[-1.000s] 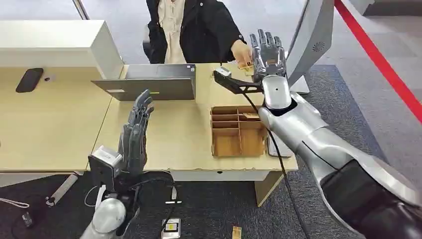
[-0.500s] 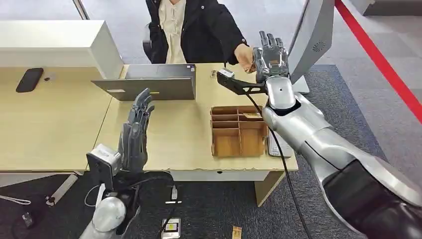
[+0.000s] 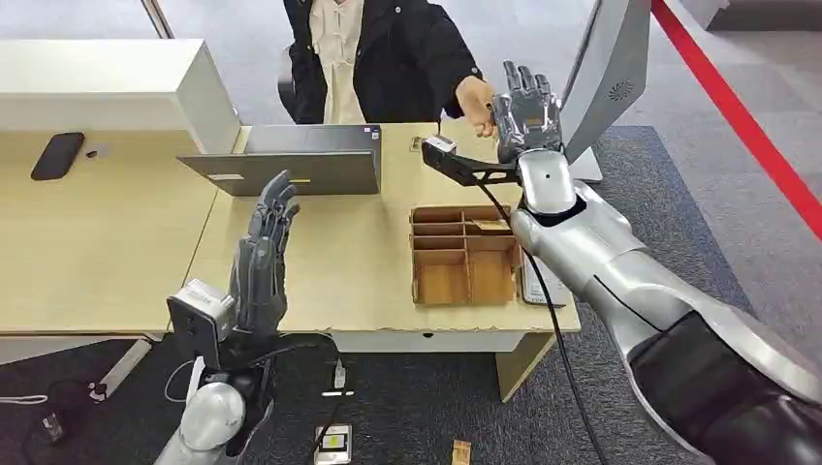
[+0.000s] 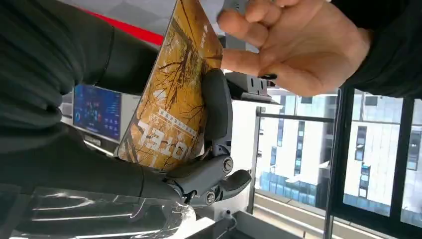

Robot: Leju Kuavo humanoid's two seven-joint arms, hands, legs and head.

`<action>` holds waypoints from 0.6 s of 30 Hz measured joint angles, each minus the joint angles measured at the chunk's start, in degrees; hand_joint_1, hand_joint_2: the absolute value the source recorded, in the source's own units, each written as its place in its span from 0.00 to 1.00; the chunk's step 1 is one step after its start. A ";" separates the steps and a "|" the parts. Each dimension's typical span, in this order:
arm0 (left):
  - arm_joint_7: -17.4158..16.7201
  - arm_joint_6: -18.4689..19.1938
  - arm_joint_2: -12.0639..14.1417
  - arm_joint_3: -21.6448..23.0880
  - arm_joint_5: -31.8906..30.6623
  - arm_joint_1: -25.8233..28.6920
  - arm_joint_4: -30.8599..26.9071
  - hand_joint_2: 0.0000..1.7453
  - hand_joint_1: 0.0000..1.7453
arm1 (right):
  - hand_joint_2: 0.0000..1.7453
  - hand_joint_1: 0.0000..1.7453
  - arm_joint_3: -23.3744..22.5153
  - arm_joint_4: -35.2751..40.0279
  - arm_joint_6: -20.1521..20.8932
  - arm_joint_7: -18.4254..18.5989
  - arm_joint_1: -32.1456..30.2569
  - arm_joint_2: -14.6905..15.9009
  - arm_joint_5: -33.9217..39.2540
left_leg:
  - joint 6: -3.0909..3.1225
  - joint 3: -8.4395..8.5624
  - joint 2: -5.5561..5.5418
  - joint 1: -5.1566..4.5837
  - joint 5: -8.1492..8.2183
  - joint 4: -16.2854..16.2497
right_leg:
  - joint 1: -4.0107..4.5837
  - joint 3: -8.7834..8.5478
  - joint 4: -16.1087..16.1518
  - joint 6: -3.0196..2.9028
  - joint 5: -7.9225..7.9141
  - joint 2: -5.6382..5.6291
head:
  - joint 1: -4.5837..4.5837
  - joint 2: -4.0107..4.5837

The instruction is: Pass the card to the sensor for recognition and then transmit it.

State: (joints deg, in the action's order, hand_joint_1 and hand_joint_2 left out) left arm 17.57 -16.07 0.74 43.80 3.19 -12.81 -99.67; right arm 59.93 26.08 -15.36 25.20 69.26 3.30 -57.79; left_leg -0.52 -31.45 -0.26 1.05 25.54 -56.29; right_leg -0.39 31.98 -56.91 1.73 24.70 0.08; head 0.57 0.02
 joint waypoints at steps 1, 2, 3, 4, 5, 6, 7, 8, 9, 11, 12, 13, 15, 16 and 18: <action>0.00 0.00 0.00 0.00 0.00 0.00 0.00 0.00 0.00 | 1.00 1.00 0.00 0.00 0.00 0.00 0.00 0.00 0.00 | 0.00 0.00 0.00 0.00 0.00 0.00 | 0.00 0.00 0.00 0.00 0.00 0.00 | 0.00 0.00; 0.00 -0.09 0.00 0.00 0.02 -0.01 0.00 0.00 0.00 | 1.00 1.00 -0.02 0.04 -0.33 -0.35 -0.01 -0.02 0.04 | 0.00 0.00 0.00 0.00 0.00 0.00 | 0.00 0.00 0.00 0.00 0.00 0.00 | 0.00 0.00; 0.00 -0.09 0.00 -0.02 0.09 -0.01 0.00 0.00 0.00 | 1.00 1.00 -0.35 0.07 -1.51 -1.93 -0.11 -0.09 1.10 | 0.00 0.00 -0.01 0.00 0.00 0.00 | 0.00 0.00 0.00 0.00 0.00 0.00 | 0.00 0.00; 0.04 -0.17 0.07 -0.04 -0.04 0.18 0.00 0.00 0.00 | 1.00 1.00 -1.51 1.50 -7.01 -8.15 -1.49 0.13 4.94 | 0.00 0.01 0.00 0.01 0.00 0.00 | 0.01 0.00 0.00 0.00 0.00 0.00 | 0.00 0.00; 0.22 -0.37 0.13 -0.04 -0.04 0.36 0.00 0.00 0.00 | 1.00 1.00 -1.92 2.47 -7.84 -9.79 -2.37 0.50 5.83 | 0.00 0.02 0.00 0.01 0.00 0.00 | 0.01 -0.01 0.00 0.00 0.00 0.00 | 0.00 0.00; 0.39 -0.61 0.22 -0.04 -0.04 0.57 0.00 0.00 0.00 | 1.00 1.00 -2.12 3.44 -8.13 -10.87 -3.34 0.90 6.52 | 0.00 0.01 0.00 0.01 0.00 0.00 | 0.01 -0.01 0.00 0.00 0.00 0.00 | -0.02 0.00; 0.48 -0.68 0.30 -0.07 -0.02 0.75 0.00 0.00 0.00 | 1.00 1.00 -2.27 4.43 -8.11 -11.52 -4.38 1.33 6.97 | 0.00 0.01 0.00 0.01 0.00 0.00 | 0.01 -0.01 0.00 0.00 0.00 0.00 | 0.00 0.00; 0.55 -0.70 0.35 -0.07 -0.02 0.89 0.00 0.00 0.00 | 1.00 1.00 -2.38 5.48 -8.09 -11.87 -5.40 1.83 7.34 | 0.00 0.00 -0.01 0.00 0.00 0.00 | 0.00 -0.01 0.00 0.00 0.00 0.00 | 0.00 0.00; 0.57 -0.76 0.42 -0.09 0.00 0.98 0.00 0.00 0.00 | 1.00 1.00 -2.47 6.49 -8.07 -12.00 -6.40 2.27 7.43 | 0.00 0.00 -0.01 -0.01 0.00 0.00 | 0.00 0.00 0.00 0.00 0.00 0.00 | 0.00 0.00; 0.70 -0.96 0.55 -0.09 -0.02 1.05 0.00 0.00 0.00 | 1.00 1.00 -2.82 7.92 -7.83 -12.26 -7.82 3.04 7.78 | 0.00 0.00 0.00 -0.01 0.00 0.00 | 0.00 0.00 0.00 0.00 0.00 0.00 | 0.00 0.00; 0.81 -1.31 0.59 -0.09 -0.07 1.09 0.00 0.00 0.00 | 1.00 1.00 -3.13 9.10 -7.59 -12.46 -8.58 3.63 8.48 | 0.00 0.01 0.00 -0.01 0.00 0.00 | 0.00 -0.01 0.01 0.00 0.00 0.00 | 0.00 0.00; 0.85 -1.81 0.61 -0.09 -0.26 1.13 0.00 0.00 0.00 | 1.00 1.00 -3.32 10.01 -7.52 -12.55 -9.33 4.07 8.96 | 0.00 0.02 0.00 -0.01 0.00 0.00 | 0.00 -0.01 0.01 0.00 0.00 0.00 | -0.02 0.00; 0.85 -3.23 0.74 -0.11 -0.87 1.42 -0.11 0.00 0.00 | 1.00 1.00 -3.56 12.39 -7.52 -12.70 -11.23 5.48 9.42 | 0.00 0.02 -0.01 -0.01 0.00 0.00 | 0.00 -0.03 0.01 0.00 0.00 0.01 | 0.00 0.00; 0.83 -3.83 0.83 -0.13 -1.09 1.75 -0.26 0.00 0.00 | 1.00 1.00 -3.69 13.56 -7.56 -12.70 -12.29 6.05 9.22 | 0.00 0.03 -0.01 -0.01 0.00 0.00 | 0.00 -0.02 0.01 0.00 0.00 0.01 | -0.02 0.00; 0.83 -4.70 0.98 -0.15 -1.33 2.47 -0.66 0.00 0.00 | 1.00 1.00 -3.89 16.46 -7.48 -11.98 -14.53 7.74 8.72 | 0.00 0.04 -0.01 -0.01 0.00 0.00 | 0.00 -0.04 0.01 0.00 0.00 0.00 | 0.00 0.00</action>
State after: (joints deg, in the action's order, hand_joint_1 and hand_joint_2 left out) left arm 18.40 -20.77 1.73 43.65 1.86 -10.34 -100.32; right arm 56.04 42.54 -22.84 13.23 54.73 11.04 -49.07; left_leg -0.52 -31.42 -0.27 1.04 25.54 -56.29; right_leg -0.40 31.95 -56.89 1.73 24.70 0.08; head 0.57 0.02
